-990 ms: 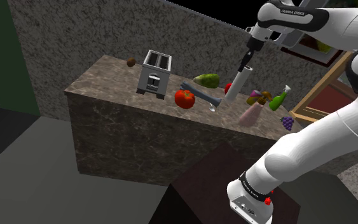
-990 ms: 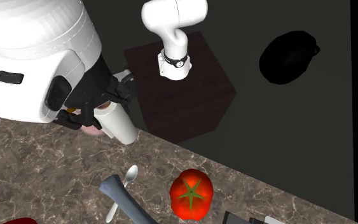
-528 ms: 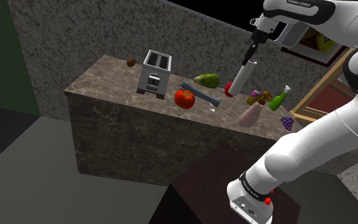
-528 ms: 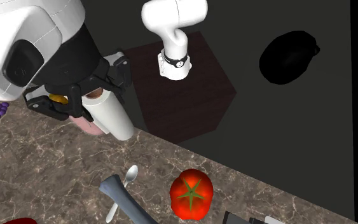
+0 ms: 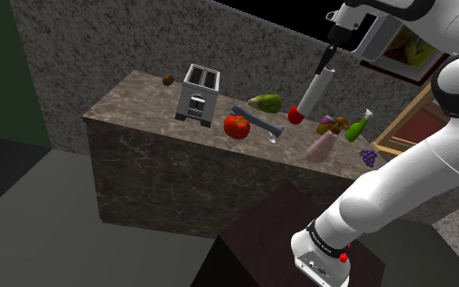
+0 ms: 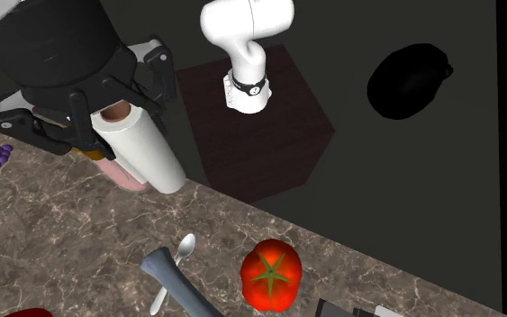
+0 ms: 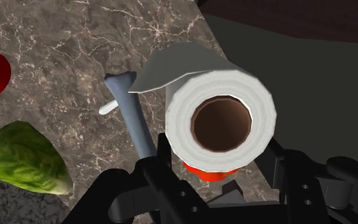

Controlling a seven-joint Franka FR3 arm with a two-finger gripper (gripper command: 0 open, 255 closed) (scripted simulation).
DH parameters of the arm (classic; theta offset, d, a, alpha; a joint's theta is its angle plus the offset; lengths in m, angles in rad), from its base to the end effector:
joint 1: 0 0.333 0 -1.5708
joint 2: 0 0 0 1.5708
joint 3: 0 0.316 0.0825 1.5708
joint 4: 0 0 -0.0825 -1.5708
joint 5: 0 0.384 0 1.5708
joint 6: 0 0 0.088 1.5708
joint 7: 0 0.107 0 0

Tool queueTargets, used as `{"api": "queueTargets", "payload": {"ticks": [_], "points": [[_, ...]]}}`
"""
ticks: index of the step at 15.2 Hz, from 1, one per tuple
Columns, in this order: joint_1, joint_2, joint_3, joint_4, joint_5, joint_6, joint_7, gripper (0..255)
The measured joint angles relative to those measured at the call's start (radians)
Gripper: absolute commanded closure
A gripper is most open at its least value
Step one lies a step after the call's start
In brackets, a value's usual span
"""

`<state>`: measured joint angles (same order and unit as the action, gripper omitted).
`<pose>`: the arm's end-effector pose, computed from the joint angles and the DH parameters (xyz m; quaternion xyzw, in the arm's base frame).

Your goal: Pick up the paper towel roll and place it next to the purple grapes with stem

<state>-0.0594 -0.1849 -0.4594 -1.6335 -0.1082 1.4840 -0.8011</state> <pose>0.4094 -0.2762 0.6730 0.9902 0.1386 -0.0016 0.0153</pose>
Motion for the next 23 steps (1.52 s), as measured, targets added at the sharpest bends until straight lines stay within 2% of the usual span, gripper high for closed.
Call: {"api": "queueTargets", "payload": {"ticks": [4, 7, 14, 18, 23], "points": [[0.001, 0.023, -0.003, 0.08, 0.009, -0.058, -0.008, 255], [-0.018, 0.028, -0.033, 0.097, 0.008, -0.068, -0.058, 255], [-0.085, 0.004, -0.137, 0.014, -0.015, 0.007, -0.221, 255], [-0.123, 0.037, -0.208, 0.021, -0.003, 0.035, -0.328, 255], [-0.177, 0.116, -0.304, 0.059, 0.045, 0.067, -0.476, 255]]}}
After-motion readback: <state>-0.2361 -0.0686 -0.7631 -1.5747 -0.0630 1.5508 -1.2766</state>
